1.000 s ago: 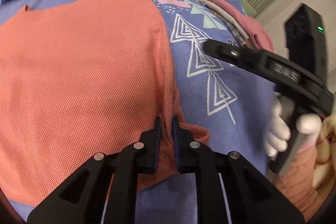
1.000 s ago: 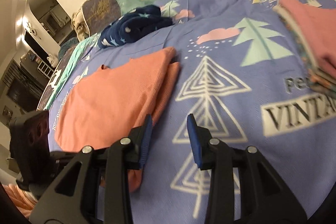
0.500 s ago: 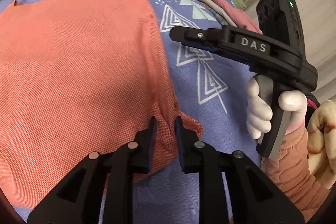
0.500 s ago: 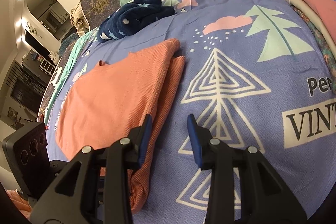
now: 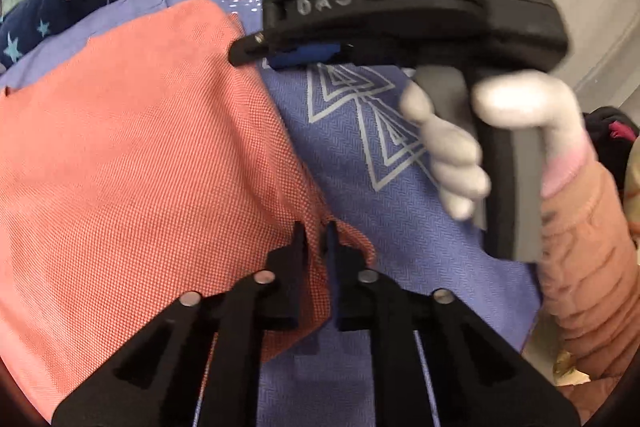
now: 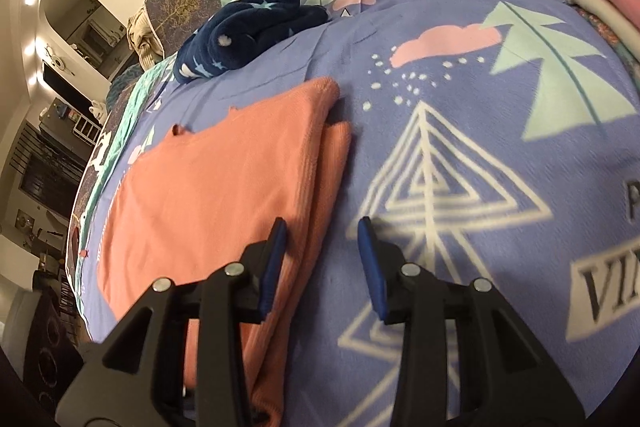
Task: Fold small clothes
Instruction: 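Grasp the folded edge with the left tool while the right tool pinches and folds it over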
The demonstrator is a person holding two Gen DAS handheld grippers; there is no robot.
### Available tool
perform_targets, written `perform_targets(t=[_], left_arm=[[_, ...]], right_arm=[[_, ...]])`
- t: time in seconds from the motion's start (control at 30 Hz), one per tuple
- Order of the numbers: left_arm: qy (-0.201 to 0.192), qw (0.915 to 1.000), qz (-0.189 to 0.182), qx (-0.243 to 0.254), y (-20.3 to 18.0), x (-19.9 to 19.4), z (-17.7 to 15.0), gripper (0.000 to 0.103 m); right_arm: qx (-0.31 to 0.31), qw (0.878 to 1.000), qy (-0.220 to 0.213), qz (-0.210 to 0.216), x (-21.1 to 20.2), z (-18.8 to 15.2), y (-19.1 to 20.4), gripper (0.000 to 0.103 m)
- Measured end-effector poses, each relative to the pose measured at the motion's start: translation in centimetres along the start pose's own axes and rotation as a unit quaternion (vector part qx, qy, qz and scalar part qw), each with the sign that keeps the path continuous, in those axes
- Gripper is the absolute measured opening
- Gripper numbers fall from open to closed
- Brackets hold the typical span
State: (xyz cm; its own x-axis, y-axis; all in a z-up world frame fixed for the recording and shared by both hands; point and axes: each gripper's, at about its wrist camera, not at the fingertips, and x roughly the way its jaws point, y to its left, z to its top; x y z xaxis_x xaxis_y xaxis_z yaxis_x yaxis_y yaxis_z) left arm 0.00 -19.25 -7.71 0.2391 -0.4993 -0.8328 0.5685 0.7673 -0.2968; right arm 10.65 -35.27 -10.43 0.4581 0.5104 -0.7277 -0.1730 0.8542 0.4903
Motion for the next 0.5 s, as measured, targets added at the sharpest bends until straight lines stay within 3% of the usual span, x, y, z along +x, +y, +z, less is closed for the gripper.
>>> perform_targets(t=[0.07,0.17,0.33,0.47,0.5], left_arm=[[-0.002,1.0,-0.009,-0.002,0.2,-0.1,-0.1,0.006],[-0.006,0.9997,-0.022,-0.002,0.5,-0.6,-0.4,0.004],[-0.012,0.9975,-0.06,0.037,-0.7,-1.1,-0.2,0.002],[0.005,0.9975,-0.041,0.057,-1.7,0.7,-0.2,0.002],[0.004,0.9975,-0.044,0.055,-1.7,0.7,-0.2,0.002]], right_arm=[[0.006,1.0,-0.004,0.007,0.9,1.0,-0.1,0.038],[0.025,0.999,-0.01,0.034,1.8,2.5,-0.1,0.006],[0.02,0.997,-0.055,0.056,0.2,3.8,1.3,0.005],[0.026,1.0,-0.006,0.005,3.2,3.7,-0.3,0.01],[0.033,0.999,-0.01,0.013,3.2,3.5,-0.8,0.013]])
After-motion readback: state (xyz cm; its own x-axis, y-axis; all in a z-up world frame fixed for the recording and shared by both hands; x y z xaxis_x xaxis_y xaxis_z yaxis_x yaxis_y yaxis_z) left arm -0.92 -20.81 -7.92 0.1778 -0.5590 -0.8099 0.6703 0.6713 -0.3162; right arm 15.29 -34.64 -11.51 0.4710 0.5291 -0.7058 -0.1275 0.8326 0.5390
